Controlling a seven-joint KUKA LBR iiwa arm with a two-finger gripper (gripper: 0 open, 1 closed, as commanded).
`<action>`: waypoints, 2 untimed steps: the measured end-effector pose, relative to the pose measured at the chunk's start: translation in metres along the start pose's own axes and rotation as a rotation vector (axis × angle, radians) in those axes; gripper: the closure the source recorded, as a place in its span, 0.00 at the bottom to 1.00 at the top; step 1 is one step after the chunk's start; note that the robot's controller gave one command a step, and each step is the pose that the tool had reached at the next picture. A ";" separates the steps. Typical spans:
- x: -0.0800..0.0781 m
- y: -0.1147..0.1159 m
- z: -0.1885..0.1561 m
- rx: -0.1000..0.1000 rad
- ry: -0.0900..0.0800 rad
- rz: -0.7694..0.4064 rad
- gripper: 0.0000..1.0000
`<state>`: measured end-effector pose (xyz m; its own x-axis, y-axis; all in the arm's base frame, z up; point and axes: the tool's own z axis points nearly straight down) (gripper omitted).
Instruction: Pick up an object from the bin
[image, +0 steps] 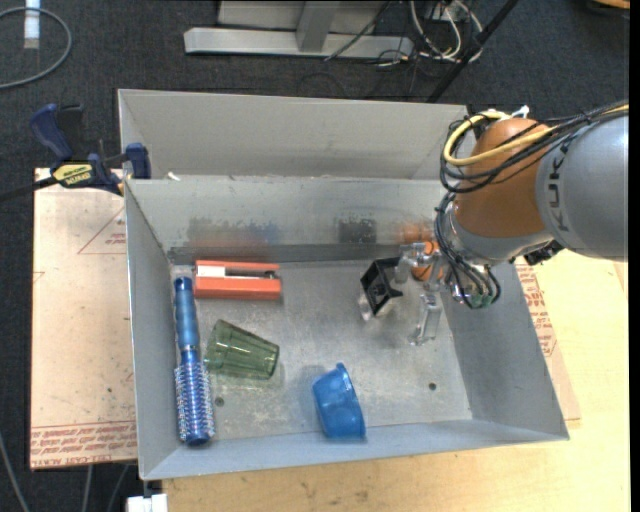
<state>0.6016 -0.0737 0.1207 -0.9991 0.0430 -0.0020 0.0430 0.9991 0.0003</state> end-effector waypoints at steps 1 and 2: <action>-0.008 0.033 0.013 0.000 -0.005 -0.152 0.00; -0.044 0.031 0.045 0.000 -0.007 -0.252 0.00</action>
Offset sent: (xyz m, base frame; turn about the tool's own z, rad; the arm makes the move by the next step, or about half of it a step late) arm 0.0483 0.0277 -0.0507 -0.2575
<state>0.6472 -0.0443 0.0761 -0.9782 -0.2077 -0.0092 -0.2077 0.9782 -0.0014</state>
